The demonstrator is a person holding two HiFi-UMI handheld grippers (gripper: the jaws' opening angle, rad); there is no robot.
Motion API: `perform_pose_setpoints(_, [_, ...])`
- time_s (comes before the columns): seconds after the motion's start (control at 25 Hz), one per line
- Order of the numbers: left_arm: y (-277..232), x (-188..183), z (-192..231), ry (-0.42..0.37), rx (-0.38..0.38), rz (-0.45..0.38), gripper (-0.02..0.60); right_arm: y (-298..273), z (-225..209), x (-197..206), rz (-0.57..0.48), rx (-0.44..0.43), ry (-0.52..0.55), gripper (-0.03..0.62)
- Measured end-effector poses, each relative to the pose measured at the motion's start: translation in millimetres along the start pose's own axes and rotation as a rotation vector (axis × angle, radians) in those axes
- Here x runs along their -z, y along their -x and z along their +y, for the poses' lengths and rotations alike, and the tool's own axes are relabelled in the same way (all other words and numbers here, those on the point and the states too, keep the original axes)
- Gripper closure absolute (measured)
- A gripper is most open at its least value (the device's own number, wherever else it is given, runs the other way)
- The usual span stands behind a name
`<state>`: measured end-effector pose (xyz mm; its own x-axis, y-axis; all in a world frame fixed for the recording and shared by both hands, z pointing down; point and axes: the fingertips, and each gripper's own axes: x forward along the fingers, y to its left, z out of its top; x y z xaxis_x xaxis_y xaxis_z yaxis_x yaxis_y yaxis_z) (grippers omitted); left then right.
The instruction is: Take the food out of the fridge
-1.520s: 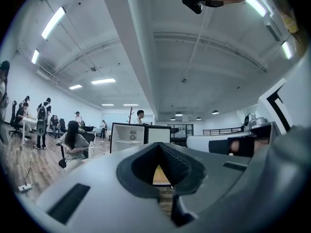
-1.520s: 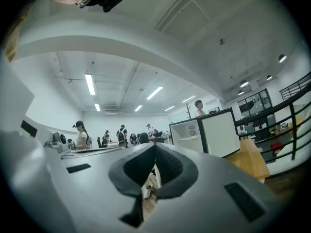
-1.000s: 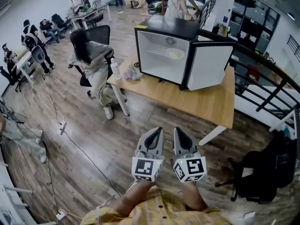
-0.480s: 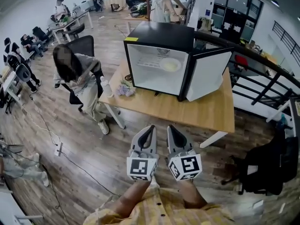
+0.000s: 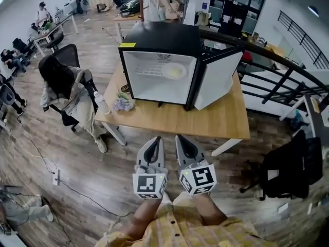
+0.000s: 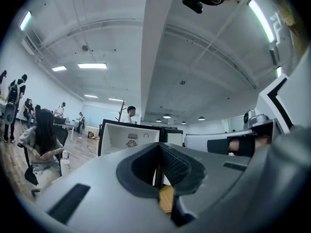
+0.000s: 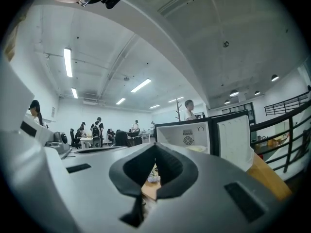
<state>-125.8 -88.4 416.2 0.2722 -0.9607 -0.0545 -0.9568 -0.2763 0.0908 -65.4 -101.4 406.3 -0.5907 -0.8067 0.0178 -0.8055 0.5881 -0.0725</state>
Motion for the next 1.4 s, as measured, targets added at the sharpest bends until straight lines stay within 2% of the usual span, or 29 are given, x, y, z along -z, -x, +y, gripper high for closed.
perform_pose_setpoints(0.24, [-17.1,5.3,6.9,0.018,0.013,0.001,0.574,-13.1,-9.9,7.6,0.02,0.014,-0.002,0.591])
perform_pose_setpoints(0.44, [-39.7,13.4,16.1,0.001,0.017,0.006,0.574,-40.1,-26.7,13.2,0.004,0.018,-0.026,0.591])
perform_pose_setpoints(0.96, [-139.1,8.0,54.4,-0.04,-0.001,0.006,0.574,-134.7,-79.7,7.9,0.002,-0.007,-0.063,0.591])
perform_pose_setpoints(1.24, [-175.6,9.2,70.8,-0.044,-0.019,0.012,0.574,-175.8,-104.6,17.6,0.023,-0.034,-0.167,0.591])
perform_pose_setpoints(1.32, [-183.1,8.7,75.0,-0.048,-0.029,0.014,0.574,-185.6,-113.9,24.6,0.033,-0.039,-0.229,0.591])
perform_pose_setpoints(1.4, [-190.4,9.1,78.3,-0.053,-0.037,0.017,0.574,-196.5,-123.9,35.8,0.047,-0.05,-0.341,0.591])
